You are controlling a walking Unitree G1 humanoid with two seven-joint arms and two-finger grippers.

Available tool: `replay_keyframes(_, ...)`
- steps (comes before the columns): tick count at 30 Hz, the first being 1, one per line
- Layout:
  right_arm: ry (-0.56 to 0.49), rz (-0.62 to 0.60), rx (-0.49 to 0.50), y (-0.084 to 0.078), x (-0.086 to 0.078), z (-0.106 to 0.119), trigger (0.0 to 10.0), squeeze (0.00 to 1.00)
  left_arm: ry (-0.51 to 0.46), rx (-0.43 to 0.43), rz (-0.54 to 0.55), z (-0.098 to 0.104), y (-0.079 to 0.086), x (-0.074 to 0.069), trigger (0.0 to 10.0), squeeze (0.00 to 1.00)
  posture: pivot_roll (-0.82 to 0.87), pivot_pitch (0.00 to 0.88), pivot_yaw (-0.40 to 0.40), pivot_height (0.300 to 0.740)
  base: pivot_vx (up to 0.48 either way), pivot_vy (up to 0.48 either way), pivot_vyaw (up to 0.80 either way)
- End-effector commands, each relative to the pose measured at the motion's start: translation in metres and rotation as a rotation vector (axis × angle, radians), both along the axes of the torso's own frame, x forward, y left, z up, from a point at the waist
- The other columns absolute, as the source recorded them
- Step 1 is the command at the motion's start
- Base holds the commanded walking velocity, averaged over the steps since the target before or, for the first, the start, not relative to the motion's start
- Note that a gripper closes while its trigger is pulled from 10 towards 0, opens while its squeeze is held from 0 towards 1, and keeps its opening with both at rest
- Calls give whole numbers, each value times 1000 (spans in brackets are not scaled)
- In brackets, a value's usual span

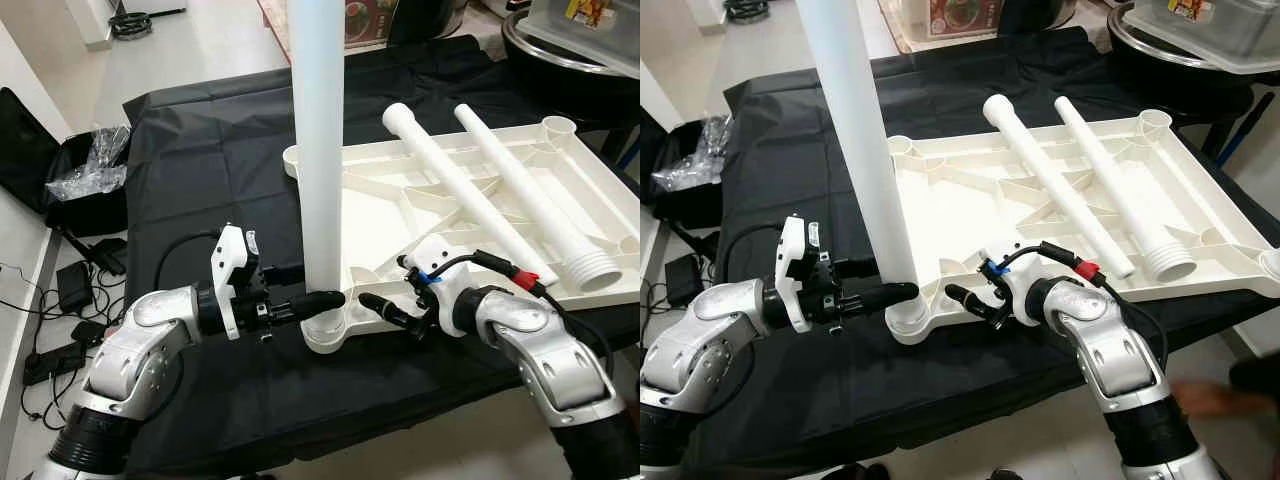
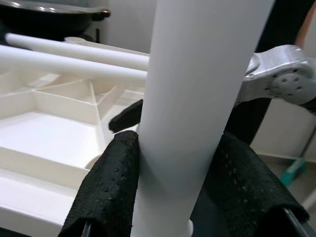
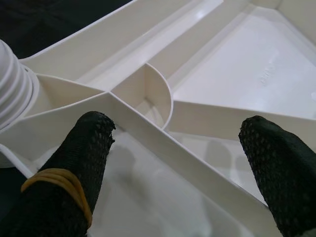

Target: Building children table

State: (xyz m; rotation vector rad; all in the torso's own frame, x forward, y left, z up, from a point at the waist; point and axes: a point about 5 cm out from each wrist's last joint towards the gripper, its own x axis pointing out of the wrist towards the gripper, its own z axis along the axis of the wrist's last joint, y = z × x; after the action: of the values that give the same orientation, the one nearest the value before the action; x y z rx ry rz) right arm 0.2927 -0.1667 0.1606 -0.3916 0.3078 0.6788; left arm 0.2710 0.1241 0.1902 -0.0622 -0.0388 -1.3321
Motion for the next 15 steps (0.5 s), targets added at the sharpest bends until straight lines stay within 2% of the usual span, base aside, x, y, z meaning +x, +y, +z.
replay_keyframes(1,152,-58,-50,-7,-8,-33,10000,0,0,-142,-243,15,-10,-14,10000,212,-61,190,33,740,0,0,0)
replay_keyframes(3,147,-58,-47,-7,-8,-32,10000,0,15,-127,-263,12,-12,-13,10000,239,-62,190,33,740,0,0,0)
replay_keyframes(5,133,-60,-42,-7,-6,-29,10000,0,10,-79,-217,7,-17,-5,10000,824,-62,193,36,740,0,0,0)
replay_keyframes(6,129,-60,-41,-7,-6,-28,10000,0,-1,-76,-173,8,-19,0,10000,1000,-59,193,34,740,0,0,0)
replay_keyframes(8,127,-54,-34,-5,-5,-27,10000,0,-38,-73,-112,11,-20,5,10000,1000,-56,194,34,740,0,0,0)
replay_keyframes(12,123,-43,-37,-3,-5,-28,10000,0,-52,-113,-83,16,-18,6,10000,1000,-52,192,33,740,0,0,0)
replay_keyframes(14,123,-43,-37,-3,-5,-28,10000,0,-52,-113,-83,16,-18,6,10000,1000,-52,192,33,740,0,0,0)
replay_keyframes(15,125,-40,-31,-1,-5,-28,10000,0,-76,-108,-50,18,-14,5,10000,1000,-45,189,31,740,0,0,0)
